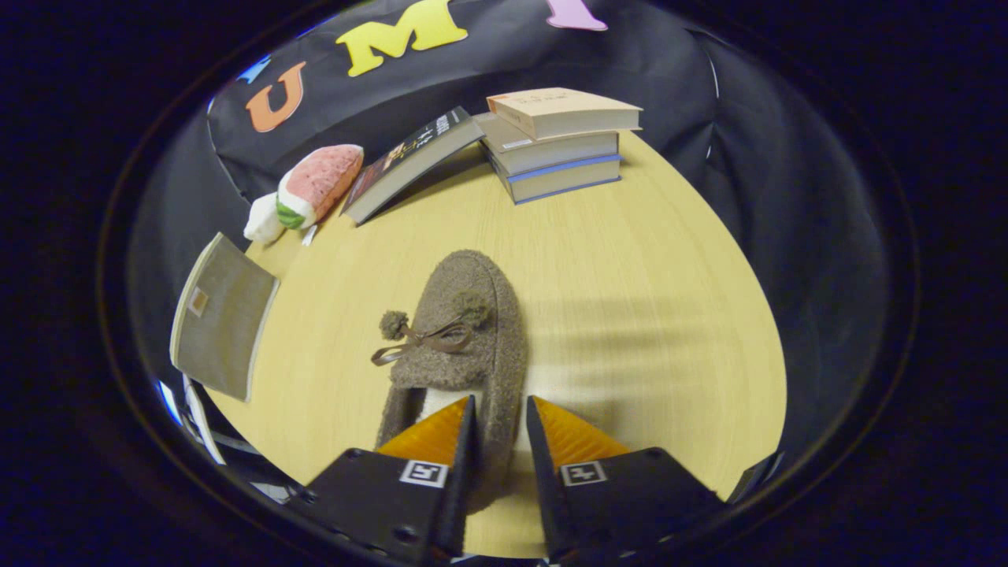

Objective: Open the storage box then place both shoes into the box .Put the left shoe in first, then the right shoe, with the right side of both shoes facing outward in a uniform manner.

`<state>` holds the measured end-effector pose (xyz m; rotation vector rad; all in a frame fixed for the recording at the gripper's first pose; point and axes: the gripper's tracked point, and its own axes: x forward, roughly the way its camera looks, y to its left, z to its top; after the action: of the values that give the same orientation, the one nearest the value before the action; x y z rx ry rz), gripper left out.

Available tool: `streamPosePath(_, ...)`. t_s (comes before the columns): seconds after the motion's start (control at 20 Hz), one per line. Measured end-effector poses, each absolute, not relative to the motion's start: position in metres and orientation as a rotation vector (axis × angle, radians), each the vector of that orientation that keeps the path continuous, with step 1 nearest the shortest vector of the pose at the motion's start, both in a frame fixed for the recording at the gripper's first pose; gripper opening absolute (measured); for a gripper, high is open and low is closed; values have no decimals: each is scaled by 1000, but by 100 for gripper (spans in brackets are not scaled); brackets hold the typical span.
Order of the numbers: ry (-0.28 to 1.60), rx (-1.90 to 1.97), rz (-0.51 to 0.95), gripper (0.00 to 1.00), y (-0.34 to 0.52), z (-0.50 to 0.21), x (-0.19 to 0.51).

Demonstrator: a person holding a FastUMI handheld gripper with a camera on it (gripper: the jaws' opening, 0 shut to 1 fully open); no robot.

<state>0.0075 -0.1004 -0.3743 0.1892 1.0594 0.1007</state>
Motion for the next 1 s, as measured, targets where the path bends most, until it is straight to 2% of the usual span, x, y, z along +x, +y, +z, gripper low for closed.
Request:
streamPosePath(0.05,1062,193,82,28,-103,-375,8)
streamPosePath(0.1,1065,199,71,10,-103,-375,10)
streamPosePath(0.15,1074,210,72,3,-102,-375,9)
streamPosePath(0.55,1106,413,26,0,-91,-348,-7)
streamPosePath(1.0,1006,488,43,0,-5,-252,-12)
